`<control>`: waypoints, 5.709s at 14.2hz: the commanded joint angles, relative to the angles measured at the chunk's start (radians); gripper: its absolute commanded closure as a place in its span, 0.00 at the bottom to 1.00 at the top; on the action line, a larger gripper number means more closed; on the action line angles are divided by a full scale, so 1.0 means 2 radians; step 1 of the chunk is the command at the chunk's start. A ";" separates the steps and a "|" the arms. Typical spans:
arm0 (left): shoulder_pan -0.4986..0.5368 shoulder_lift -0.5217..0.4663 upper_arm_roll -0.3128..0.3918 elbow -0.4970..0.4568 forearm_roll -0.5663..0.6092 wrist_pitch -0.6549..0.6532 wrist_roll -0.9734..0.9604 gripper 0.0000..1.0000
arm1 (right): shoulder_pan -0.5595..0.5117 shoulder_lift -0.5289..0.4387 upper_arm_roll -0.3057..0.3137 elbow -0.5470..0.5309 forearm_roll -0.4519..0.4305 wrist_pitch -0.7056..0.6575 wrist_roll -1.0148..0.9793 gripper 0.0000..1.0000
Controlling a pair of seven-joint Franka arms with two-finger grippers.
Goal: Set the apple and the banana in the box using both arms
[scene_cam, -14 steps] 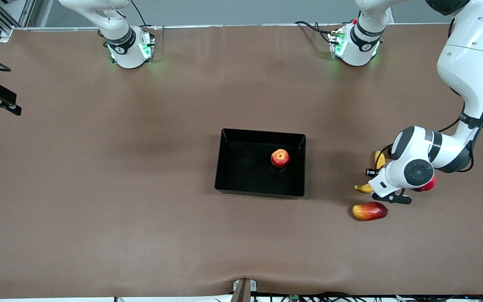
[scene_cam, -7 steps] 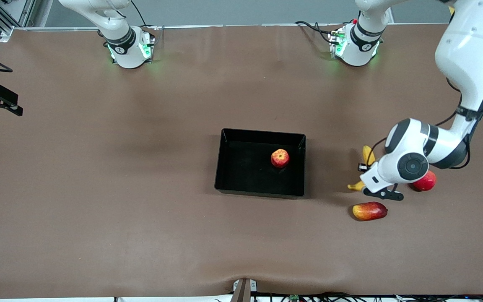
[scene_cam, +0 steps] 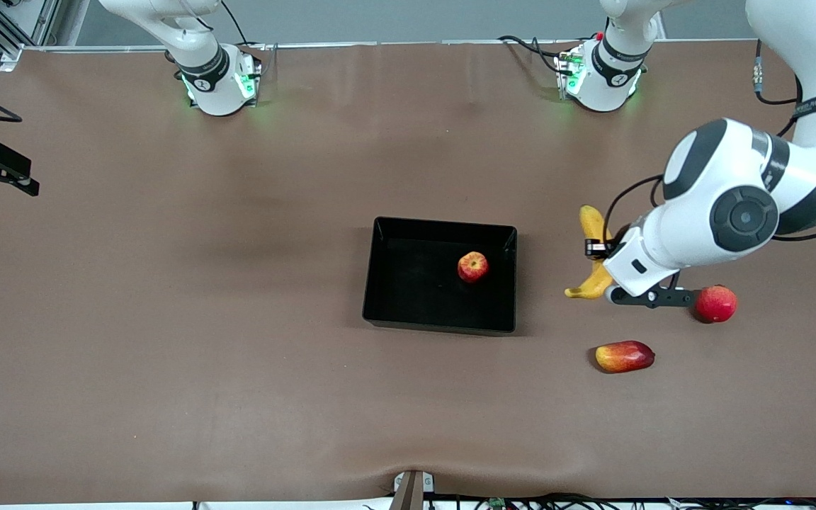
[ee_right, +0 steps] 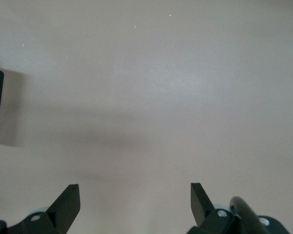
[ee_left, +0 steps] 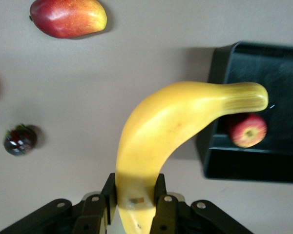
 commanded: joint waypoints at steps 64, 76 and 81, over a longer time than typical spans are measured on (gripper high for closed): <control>-0.161 -0.302 0.307 -0.066 -0.085 -0.068 0.195 0.00 | -0.009 -0.002 0.007 -0.003 -0.002 -0.002 0.002 0.00; -0.159 -0.278 0.313 -0.021 -0.080 -0.070 0.201 0.00 | -0.008 -0.001 0.007 -0.003 -0.002 0.000 0.002 0.00; -0.159 -0.274 0.314 -0.021 -0.083 -0.070 0.197 0.00 | -0.007 -0.001 0.007 -0.003 -0.002 0.000 0.002 0.00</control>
